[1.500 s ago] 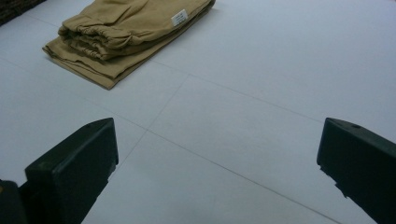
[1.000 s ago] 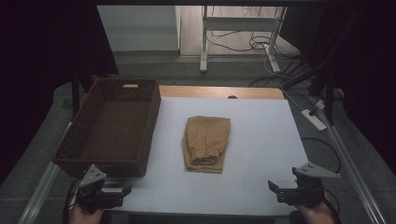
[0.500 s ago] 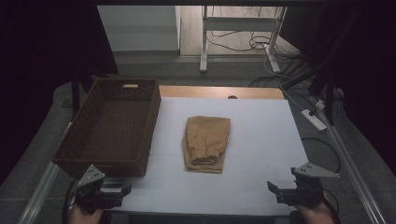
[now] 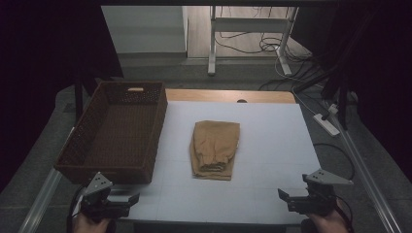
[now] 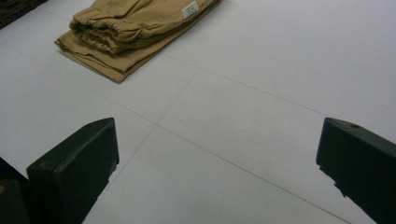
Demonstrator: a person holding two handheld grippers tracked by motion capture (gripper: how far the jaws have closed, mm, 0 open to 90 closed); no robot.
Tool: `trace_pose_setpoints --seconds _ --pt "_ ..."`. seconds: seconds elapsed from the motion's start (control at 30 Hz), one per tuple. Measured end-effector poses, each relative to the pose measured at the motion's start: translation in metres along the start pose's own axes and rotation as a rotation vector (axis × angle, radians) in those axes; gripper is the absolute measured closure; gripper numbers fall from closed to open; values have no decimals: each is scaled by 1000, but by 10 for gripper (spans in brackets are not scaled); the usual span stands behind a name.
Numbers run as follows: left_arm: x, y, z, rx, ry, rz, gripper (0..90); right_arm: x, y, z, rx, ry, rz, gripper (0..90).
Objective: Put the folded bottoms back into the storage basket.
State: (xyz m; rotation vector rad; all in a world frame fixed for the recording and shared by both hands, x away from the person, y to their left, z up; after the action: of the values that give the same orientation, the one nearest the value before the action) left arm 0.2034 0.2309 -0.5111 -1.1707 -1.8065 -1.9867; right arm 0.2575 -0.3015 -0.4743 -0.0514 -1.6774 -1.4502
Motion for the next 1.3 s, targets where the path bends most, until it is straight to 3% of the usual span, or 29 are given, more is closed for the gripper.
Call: trace_pose_setpoints --seconds 0.57,0.97,1.3 --pt "-3 7 -17 -48 -58 7 0 -1 0 0 3 7 7 6" --pt "-7 9 -25 -65 -122 11 0 -1 0 1 8 9 10 6" --pt "-12 14 -34 -107 -173 6 0 0 0 0 3 15 4 0"
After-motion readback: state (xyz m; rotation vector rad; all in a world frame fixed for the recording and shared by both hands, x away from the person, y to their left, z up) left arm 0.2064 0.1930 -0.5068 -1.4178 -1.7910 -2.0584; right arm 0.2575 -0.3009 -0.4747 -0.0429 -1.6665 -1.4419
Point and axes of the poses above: each handheld gripper's, and its own axes: x roughly backward along the jaws, y roughly out of its top, z roughly to its left, the point moved 4 cm from there along -x, roughly forward along the jaws, and after that the axes turned 5 degrees about y, right-handed, at the moved point
